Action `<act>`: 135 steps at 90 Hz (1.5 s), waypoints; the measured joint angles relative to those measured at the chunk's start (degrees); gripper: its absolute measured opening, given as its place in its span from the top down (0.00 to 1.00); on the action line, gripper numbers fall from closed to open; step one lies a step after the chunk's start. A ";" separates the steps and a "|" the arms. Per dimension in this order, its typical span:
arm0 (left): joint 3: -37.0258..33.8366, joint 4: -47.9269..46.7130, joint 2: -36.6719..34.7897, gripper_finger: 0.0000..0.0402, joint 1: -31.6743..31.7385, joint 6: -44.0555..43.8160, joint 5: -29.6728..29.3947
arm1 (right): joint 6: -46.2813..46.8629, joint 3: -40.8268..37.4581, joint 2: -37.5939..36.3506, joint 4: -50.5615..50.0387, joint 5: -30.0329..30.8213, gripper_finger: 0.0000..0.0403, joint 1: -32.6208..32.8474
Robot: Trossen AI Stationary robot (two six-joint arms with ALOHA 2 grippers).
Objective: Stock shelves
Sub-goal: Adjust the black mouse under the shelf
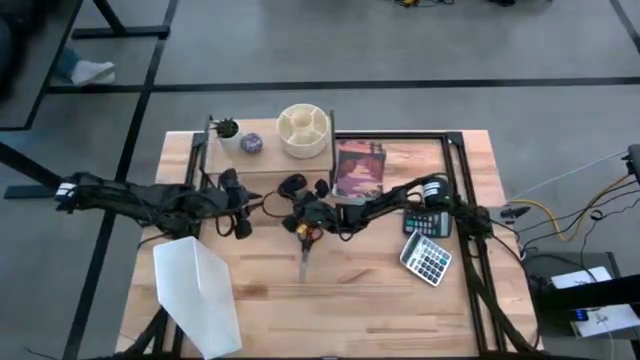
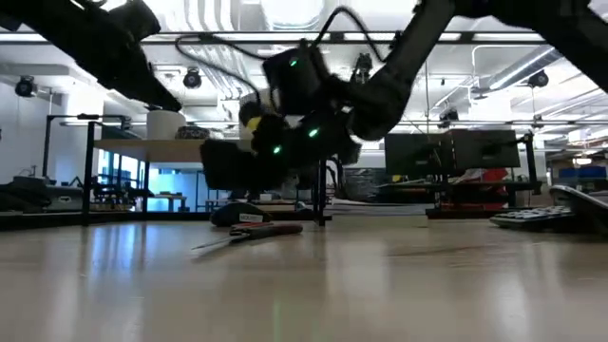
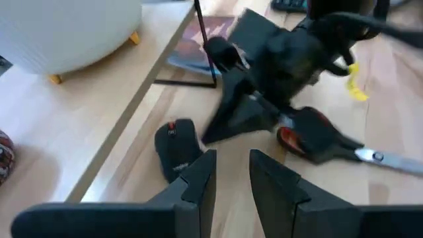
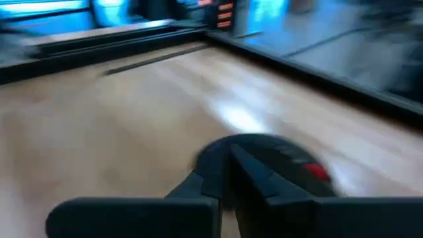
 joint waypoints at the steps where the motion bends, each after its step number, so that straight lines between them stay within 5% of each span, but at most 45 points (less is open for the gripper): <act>1: 0.00 0.00 0.01 0.81 0.00 0.00 -0.01 | 0.00 0.37 0.32 0.00 0.62 1.00 -0.06; 62: -0.07 -0.13 0.90 0.81 0.02 0.04 -0.02 | 9.55 7.12 5.53 -5.16 3.25 1.00 -4.51; 100: -0.11 -0.46 1.01 0.81 0.02 0.04 0.02 | 10.91 6.92 -2.07 -21.81 -1.38 1.00 2.95; 108: -0.11 -0.45 1.14 0.81 0.02 0.04 0.02 | 3.35 6.92 -3.96 -22.99 -8.59 1.00 3.25; 121: -0.11 -0.65 1.18 0.81 0.02 -0.09 0.02 | -11.37 6.92 -5.89 -27.07 -35.20 1.00 2.90; 135: -0.11 -1.15 1.18 0.81 0.02 -0.75 0.04 | -21.03 9.82 -7.88 -34.71 -37.69 0.98 2.77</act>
